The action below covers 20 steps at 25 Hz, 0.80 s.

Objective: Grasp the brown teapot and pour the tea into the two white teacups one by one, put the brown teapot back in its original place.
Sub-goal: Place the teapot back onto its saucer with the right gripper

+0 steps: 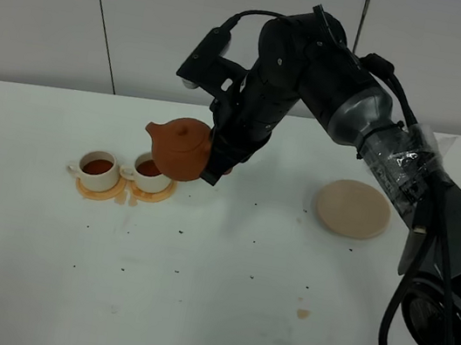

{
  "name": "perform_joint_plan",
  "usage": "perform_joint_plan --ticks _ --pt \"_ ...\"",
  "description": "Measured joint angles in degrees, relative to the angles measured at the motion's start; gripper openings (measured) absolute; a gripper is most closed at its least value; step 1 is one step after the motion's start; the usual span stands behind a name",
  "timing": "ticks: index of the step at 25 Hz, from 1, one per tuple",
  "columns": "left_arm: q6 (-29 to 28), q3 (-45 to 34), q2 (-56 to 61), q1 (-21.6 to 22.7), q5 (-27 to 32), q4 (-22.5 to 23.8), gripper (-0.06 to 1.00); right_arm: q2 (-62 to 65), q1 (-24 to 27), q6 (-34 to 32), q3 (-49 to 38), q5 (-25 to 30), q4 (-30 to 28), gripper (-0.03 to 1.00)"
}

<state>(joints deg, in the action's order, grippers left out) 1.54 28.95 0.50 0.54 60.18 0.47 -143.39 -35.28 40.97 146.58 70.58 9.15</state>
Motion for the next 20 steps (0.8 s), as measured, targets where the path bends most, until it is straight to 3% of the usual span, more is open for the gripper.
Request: perform_joint_plan --ticks 14,20 --pt "-0.1 0.0 0.0 0.0 0.0 0.0 0.24 0.0 0.3 -3.1 0.0 0.0 -2.2 0.1" --pt "0.1 0.0 0.0 0.0 0.0 0.0 0.24 0.0 3.6 -4.9 0.0 -0.1 -2.1 0.1"
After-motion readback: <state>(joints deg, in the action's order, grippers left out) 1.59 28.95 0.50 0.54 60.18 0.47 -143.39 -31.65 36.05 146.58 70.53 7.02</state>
